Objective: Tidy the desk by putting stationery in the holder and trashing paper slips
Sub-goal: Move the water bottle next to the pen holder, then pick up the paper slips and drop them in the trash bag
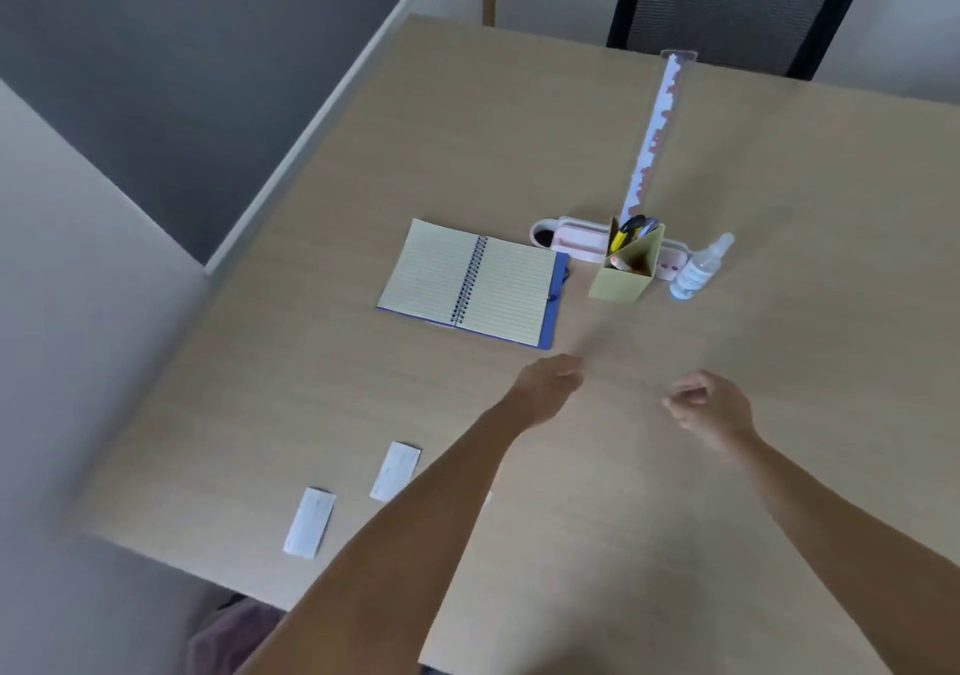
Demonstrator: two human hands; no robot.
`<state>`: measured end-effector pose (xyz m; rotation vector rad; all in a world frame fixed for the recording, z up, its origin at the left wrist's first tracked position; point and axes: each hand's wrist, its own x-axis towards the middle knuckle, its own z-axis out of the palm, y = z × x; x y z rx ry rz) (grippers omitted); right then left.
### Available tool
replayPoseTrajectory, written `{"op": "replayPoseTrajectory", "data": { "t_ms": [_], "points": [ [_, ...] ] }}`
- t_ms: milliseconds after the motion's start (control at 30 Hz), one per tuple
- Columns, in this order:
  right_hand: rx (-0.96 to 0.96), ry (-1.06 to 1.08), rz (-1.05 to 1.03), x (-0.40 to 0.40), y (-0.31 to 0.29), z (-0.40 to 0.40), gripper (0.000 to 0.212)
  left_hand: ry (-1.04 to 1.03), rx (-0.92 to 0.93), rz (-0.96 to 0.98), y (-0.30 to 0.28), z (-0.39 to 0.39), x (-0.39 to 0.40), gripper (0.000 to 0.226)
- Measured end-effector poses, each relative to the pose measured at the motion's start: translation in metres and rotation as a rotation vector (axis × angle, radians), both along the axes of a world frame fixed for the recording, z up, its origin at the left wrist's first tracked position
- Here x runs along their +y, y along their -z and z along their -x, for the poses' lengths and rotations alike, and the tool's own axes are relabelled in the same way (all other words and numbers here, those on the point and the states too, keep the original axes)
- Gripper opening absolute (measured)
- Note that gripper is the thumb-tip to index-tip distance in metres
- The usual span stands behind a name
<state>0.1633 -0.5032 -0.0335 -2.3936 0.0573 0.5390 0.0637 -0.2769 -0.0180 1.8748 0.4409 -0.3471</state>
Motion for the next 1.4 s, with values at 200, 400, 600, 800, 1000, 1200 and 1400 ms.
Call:
{"op": "replayPoseTrajectory", "data": {
  "t_ms": [200, 400, 600, 800, 1000, 1200, 1400],
  "points": [
    [0.039, -0.371, -0.017, 0.086, 0.002, 0.129, 0.021, -0.072, 0.041, -0.331, -0.005, 0.141, 0.141, 0.058],
    [0.027, -0.523, 0.109, 0.148, 0.006, 0.215, 0.067, 0.32, 0.363, -0.591, 0.007, 0.234, 0.198, 0.104],
    [0.094, -0.605, 0.159, 0.168, 0.005, 0.228, 0.032, 0.35, 0.288, -0.683, 0.013, 0.247, 0.195, 0.07],
    [0.103, -0.655, -0.033, 0.209, -0.014, 0.231, 0.028, 0.258, 0.313, -0.642, 0.015, 0.253, 0.191, 0.053],
    [0.039, -0.635, 0.089, 0.261, -0.001, 0.225, 0.063, -0.149, 0.272, -0.468, 0.011, 0.295, 0.173, 0.046],
    [-0.006, -0.72, 0.186, 0.274, 0.001, 0.228, 0.036, -0.757, 0.132, -0.367, -0.005, 0.39, 0.147, 0.05],
    [-0.015, -0.897, 0.043, 0.308, -0.013, 0.295, 0.042, -1.211, 0.271, -0.292, 0.012, 0.491, 0.124, 0.049]
  ]
}}
